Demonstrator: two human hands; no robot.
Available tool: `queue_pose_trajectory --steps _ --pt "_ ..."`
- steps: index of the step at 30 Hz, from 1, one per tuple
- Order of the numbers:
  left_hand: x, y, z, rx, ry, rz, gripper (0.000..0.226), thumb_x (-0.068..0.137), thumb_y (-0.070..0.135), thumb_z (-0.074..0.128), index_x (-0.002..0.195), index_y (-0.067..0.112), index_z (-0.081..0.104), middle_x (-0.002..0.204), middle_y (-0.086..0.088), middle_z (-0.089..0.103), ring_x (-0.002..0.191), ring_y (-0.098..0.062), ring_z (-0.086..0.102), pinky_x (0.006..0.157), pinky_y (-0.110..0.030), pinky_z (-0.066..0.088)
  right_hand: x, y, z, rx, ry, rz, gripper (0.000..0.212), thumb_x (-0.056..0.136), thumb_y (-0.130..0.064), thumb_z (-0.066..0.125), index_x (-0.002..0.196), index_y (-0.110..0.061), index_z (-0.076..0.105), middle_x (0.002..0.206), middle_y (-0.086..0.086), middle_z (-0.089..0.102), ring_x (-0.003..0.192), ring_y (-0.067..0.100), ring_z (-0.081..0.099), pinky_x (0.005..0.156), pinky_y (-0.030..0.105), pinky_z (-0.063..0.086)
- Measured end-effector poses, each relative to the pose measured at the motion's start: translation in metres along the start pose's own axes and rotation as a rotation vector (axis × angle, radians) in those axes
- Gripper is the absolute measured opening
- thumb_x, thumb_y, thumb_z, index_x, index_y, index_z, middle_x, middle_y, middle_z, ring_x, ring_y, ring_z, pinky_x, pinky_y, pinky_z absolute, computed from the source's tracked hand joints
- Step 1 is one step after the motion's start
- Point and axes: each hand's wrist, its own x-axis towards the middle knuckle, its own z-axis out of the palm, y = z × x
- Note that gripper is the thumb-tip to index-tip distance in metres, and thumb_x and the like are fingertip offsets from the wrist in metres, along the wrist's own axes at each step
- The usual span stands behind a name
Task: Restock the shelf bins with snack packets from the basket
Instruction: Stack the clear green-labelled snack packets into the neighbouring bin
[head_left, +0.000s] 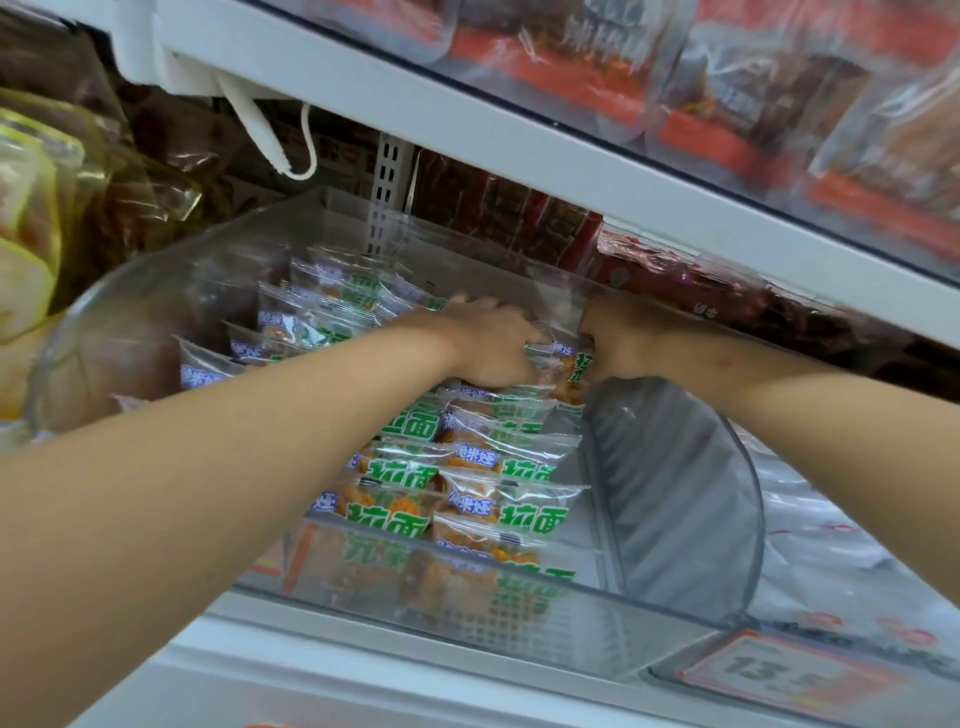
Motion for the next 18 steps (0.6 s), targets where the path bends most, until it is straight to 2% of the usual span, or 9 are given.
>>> queue_pose_trajectory --steps 2,8,11,15,18 --pt "0.001 0.000 0.000 0.002 -0.006 -0.005 0.057 0.096 0.058 0.040 0.150 0.042 0.027 0.162 0.005 0.014 0.148 -0.024 0.011 0.117 -0.048 0.006 -0.004 0.001 -0.002 0.033 0.020 0.013 0.038 0.075 -0.031 0.082 0.063 -0.018 0.049 0.069 0.001 0.054 0.062 0.017 0.051 0.050 0.025 0.031" --pt "-0.001 0.002 -0.002 0.020 -0.012 0.006 0.059 0.096 0.060 0.038 0.150 0.040 0.027 0.162 0.005 0.014 0.148 -0.024 0.011 0.117 -0.048 0.006 -0.003 -0.008 -0.001 0.049 0.060 0.029 0.043 0.078 -0.028 0.081 0.062 -0.017 0.042 0.074 0.003 0.055 0.071 0.022 0.054 0.060 0.025 0.036" --pt "-0.003 0.002 -0.002 0.027 -0.017 0.013 0.059 0.096 0.059 0.037 0.151 0.040 0.025 0.162 0.006 0.013 0.148 -0.023 0.011 0.117 -0.048 0.005 -0.009 -0.010 -0.004 0.086 0.060 0.047 0.046 0.078 -0.024 0.081 0.060 -0.019 0.039 0.065 0.000 0.047 0.062 0.019 0.049 0.048 0.024 0.028" --pt "-0.003 0.002 -0.002 0.025 -0.020 0.018 0.060 0.095 0.061 0.037 0.150 0.041 0.026 0.163 0.006 0.013 0.148 -0.024 0.012 0.117 -0.047 0.006 -0.019 -0.006 -0.007 0.139 0.090 0.060 0.044 0.082 -0.013 0.074 0.056 -0.014 0.039 0.056 0.002 0.041 0.049 0.015 0.039 0.044 0.026 0.026" --pt "-0.005 0.003 -0.006 -0.071 0.008 0.008 0.061 0.093 0.059 0.046 0.149 0.037 0.033 0.159 0.004 0.026 0.146 -0.023 0.022 0.117 -0.044 0.012 -0.029 -0.006 -0.007 0.131 0.183 0.085 0.030 0.089 -0.012 0.066 0.064 -0.013 0.049 0.061 0.002 0.048 0.052 0.015 0.045 0.044 0.024 0.027"
